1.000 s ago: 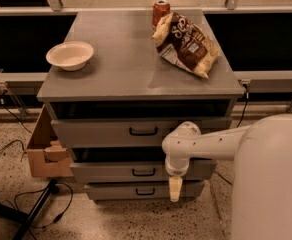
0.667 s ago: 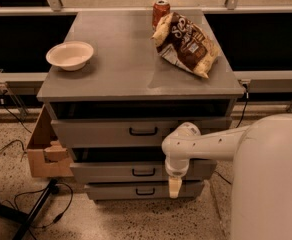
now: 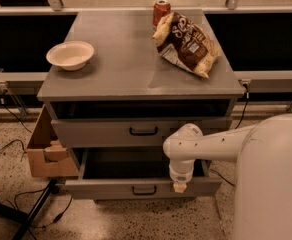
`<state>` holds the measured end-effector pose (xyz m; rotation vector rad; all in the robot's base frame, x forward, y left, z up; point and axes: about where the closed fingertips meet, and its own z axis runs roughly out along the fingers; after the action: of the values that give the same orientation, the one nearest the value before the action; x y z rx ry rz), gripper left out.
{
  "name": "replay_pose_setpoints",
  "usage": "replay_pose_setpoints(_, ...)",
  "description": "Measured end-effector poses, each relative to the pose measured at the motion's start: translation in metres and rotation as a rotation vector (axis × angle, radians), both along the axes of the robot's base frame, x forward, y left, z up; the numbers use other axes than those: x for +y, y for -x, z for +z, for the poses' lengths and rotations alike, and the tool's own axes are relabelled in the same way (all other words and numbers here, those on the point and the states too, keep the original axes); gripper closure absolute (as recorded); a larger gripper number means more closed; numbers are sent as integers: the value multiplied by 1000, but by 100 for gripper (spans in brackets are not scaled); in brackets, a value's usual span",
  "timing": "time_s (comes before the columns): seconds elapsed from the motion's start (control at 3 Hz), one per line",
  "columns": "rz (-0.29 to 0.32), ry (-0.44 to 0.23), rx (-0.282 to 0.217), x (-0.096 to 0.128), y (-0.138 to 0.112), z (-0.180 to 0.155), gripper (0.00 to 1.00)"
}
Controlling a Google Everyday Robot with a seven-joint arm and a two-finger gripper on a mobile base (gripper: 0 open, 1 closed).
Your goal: Open middle drawer
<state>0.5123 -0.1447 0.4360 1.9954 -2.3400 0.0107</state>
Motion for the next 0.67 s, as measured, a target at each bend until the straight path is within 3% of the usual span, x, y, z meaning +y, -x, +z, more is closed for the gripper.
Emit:
replay_pose_setpoints(0.33,0,0,0,0,0,0,87)
replay_pose_setpoints(0.67,0,1,3,0,1,-1,87)
